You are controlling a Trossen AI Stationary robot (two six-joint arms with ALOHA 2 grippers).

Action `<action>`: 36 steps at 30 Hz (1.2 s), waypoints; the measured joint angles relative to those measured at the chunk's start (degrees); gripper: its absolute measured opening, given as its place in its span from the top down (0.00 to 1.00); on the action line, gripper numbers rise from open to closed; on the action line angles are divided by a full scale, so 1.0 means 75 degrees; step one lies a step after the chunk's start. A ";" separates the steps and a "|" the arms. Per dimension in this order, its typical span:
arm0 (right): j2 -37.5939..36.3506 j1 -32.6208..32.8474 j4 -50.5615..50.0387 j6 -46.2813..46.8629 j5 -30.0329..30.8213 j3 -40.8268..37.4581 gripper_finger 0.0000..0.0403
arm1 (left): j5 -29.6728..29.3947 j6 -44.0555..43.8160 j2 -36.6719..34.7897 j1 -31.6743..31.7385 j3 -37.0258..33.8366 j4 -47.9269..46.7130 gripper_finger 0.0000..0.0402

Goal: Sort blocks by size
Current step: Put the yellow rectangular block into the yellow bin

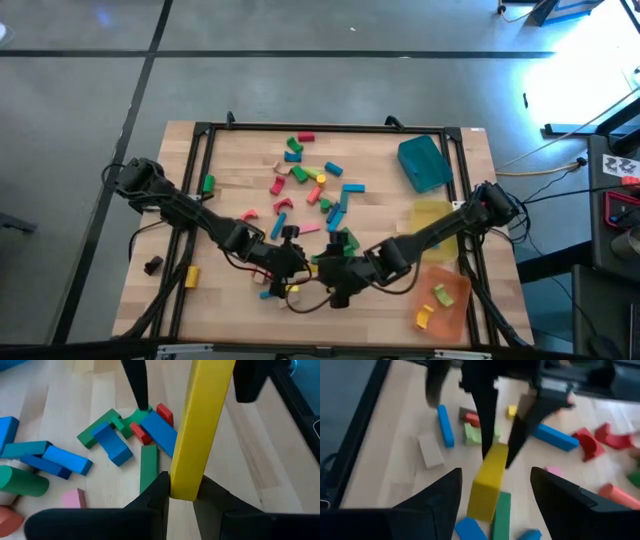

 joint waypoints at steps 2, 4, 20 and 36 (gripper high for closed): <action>0.0000 -0.0036 0.0180 -0.0161 -0.0165 0.0000 0.41 | 0.0003 0.0002 0.0003 0.0021 0.0000 0.0122 0.86; 0.0000 -0.0036 0.0229 -0.0174 -0.0200 0.0000 0.41 | -0.0005 0.0008 0.0003 0.0024 0.0000 0.0190 0.86; -0.0003 -0.0039 -0.0062 -0.0081 0.0072 0.0000 0.84 | -0.0072 0.0206 0.0006 0.0009 -0.0003 0.0298 0.84; -0.0003 -0.0027 -0.2374 0.1226 0.0118 0.0012 0.84 | 0.0117 -0.0423 0.0003 0.0305 -0.0003 -0.0485 0.58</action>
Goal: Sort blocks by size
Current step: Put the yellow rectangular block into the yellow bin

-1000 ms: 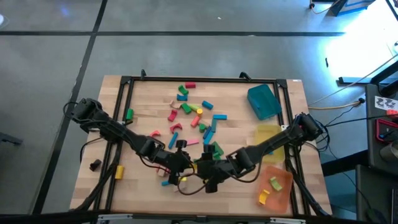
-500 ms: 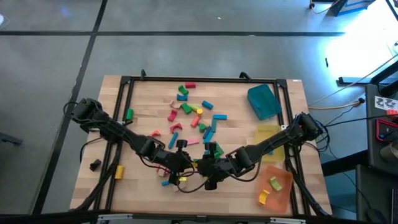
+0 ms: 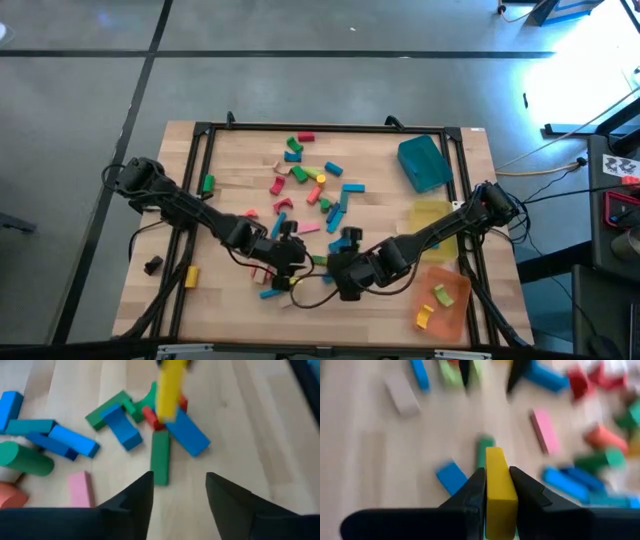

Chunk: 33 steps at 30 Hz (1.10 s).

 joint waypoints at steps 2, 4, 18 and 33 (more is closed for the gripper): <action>0.0000 -0.0001 -0.0762 0.0419 0.0119 0.0000 0.83 | 0.0000 0.0033 0.0000 0.0071 0.0000 -0.0154 0.55; 0.0000 -0.0016 -0.1702 0.0873 0.0210 -0.0003 0.84 | -0.0003 0.0038 0.0000 0.0174 0.0000 -0.0170 0.54; -0.0177 -0.0190 -0.5845 0.2865 -0.0454 -0.0241 0.83 | -0.0023 0.0321 0.0000 0.0897 0.0000 -0.0249 0.54; -0.1511 -0.0186 -0.5821 0.3039 -0.1123 -0.2024 0.82 | -0.0026 0.0414 -0.0006 0.1027 0.0000 -0.0267 0.54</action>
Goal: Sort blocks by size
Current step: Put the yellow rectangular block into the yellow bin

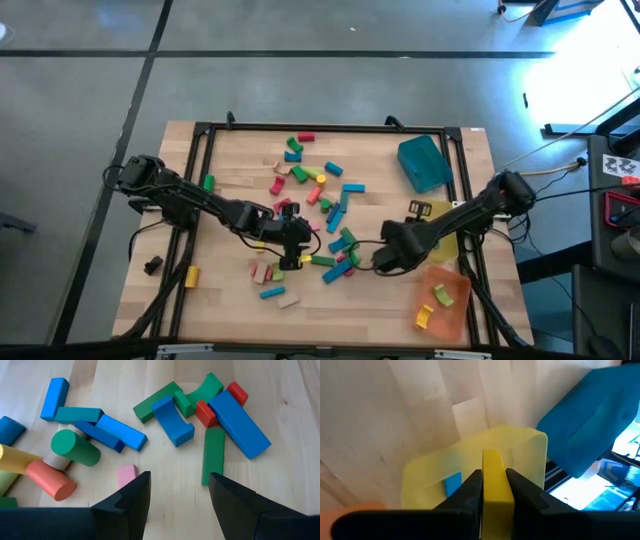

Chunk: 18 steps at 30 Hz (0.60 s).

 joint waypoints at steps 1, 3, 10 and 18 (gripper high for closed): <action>-0.0182 -0.0001 -0.0004 0.0096 -0.0001 -0.0058 0.82 | 0.0000 0.0000 0.0000 0.0000 0.0000 -0.0001 0.54; -0.0585 -0.0001 0.0007 0.0322 0.0041 -0.0165 0.82 | 0.0000 0.0001 -0.0002 0.0000 0.0000 -0.0001 0.54; -0.1421 -0.0001 -0.0014 0.0435 -0.0095 -0.1095 0.82 | -0.0001 -0.0072 -0.0003 0.0000 0.0000 -0.0001 0.54; -0.1430 0.0002 0.0068 0.0715 -0.0779 -0.1914 0.79 | -0.0005 -0.0255 0.0171 0.0396 0.0000 -0.0063 0.54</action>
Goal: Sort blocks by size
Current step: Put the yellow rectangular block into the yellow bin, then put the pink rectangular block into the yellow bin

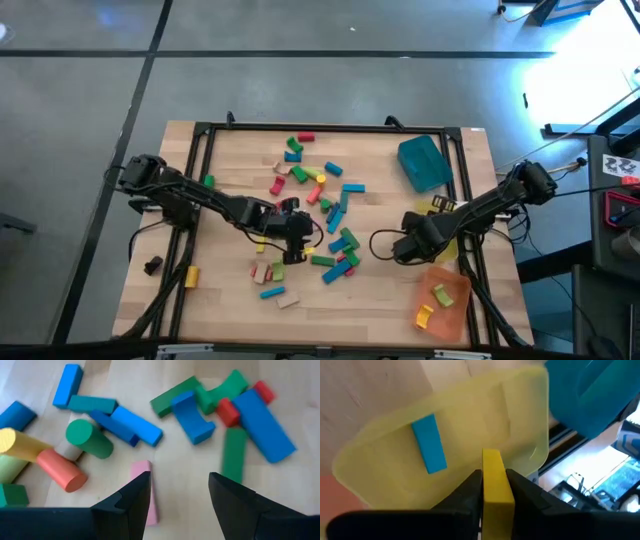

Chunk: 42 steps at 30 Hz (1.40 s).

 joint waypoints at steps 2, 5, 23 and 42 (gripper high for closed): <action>0.0000 0.0000 -0.0030 0.0161 -0.0183 -0.0063 0.75 | -0.0002 -0.0002 0.0217 0.0114 0.0000 0.0006 0.54; 0.0000 0.0000 -0.0017 0.0339 -0.0347 -0.0073 0.69 | -0.0001 0.0091 0.0627 0.0260 0.0000 0.0074 0.54; 0.0003 0.0000 0.0297 0.0322 -0.0351 -0.0072 0.57 | 0.0334 -0.0114 0.1438 0.1052 -0.0006 0.0092 0.54; -0.0015 0.0006 0.0385 0.0307 -0.0539 0.0104 0.57 | 0.0579 -0.0408 0.1846 0.1041 0.0005 0.0100 0.59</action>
